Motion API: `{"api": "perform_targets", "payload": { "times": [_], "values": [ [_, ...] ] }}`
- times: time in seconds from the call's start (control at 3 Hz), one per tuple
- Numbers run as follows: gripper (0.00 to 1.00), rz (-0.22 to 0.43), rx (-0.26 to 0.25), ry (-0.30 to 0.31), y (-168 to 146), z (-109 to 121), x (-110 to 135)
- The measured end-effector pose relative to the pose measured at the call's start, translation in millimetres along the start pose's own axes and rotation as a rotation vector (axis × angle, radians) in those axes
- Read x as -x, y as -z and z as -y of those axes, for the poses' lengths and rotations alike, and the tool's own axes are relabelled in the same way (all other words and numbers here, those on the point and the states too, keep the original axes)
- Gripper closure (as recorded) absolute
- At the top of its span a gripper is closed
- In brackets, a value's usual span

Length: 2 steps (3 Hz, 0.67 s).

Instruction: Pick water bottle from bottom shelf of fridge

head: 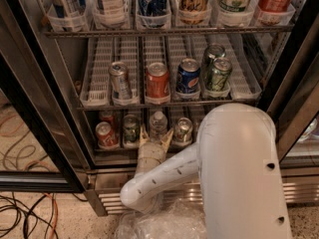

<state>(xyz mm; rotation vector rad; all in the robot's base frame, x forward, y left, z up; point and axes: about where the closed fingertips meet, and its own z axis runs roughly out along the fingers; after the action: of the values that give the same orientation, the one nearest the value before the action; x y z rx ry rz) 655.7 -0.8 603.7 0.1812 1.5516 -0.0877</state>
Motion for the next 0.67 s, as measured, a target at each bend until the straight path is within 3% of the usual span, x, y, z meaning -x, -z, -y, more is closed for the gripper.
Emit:
{"api": "perform_targets", "payload": {
  "times": [0.67],
  "values": [
    [0.30, 0.011, -0.015, -0.019, -15.1, 0.6, 0.6]
  ]
}}
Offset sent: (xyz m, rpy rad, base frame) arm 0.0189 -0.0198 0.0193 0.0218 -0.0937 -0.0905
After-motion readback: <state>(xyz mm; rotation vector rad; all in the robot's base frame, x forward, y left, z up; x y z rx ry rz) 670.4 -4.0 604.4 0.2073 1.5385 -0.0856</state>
